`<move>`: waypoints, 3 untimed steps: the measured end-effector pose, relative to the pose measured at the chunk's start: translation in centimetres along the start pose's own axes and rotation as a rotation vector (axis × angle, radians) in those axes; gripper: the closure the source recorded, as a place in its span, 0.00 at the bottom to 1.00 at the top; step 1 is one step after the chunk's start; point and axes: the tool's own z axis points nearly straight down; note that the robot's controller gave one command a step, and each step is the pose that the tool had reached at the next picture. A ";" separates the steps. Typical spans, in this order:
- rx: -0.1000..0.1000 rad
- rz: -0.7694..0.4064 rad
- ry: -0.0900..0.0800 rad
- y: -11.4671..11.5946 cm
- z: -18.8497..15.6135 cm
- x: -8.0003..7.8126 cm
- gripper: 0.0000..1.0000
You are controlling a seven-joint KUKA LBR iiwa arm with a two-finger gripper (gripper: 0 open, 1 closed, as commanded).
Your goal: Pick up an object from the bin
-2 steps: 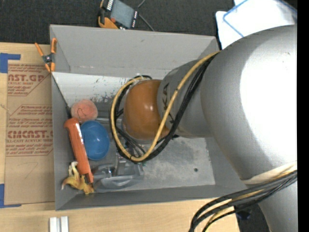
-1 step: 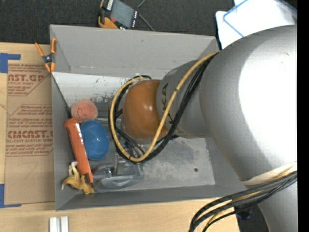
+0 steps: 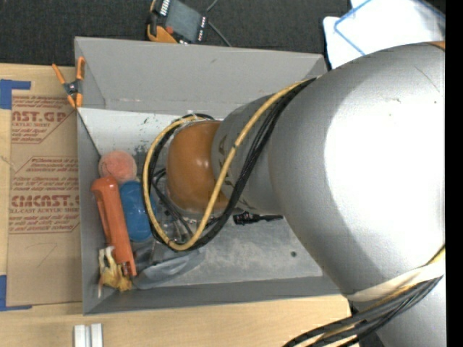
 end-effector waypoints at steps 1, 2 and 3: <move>-0.015 -0.172 -0.021 -1.9 1.1 -1.3 0.00; -0.009 -0.040 -0.007 -1.9 0.4 -0.7 0.00; -0.014 -0.170 -0.018 -2.1 -0.9 -1.2 0.00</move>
Offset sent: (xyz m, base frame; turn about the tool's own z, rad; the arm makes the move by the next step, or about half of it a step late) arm 0.0029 -0.0203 -0.0034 -0.0349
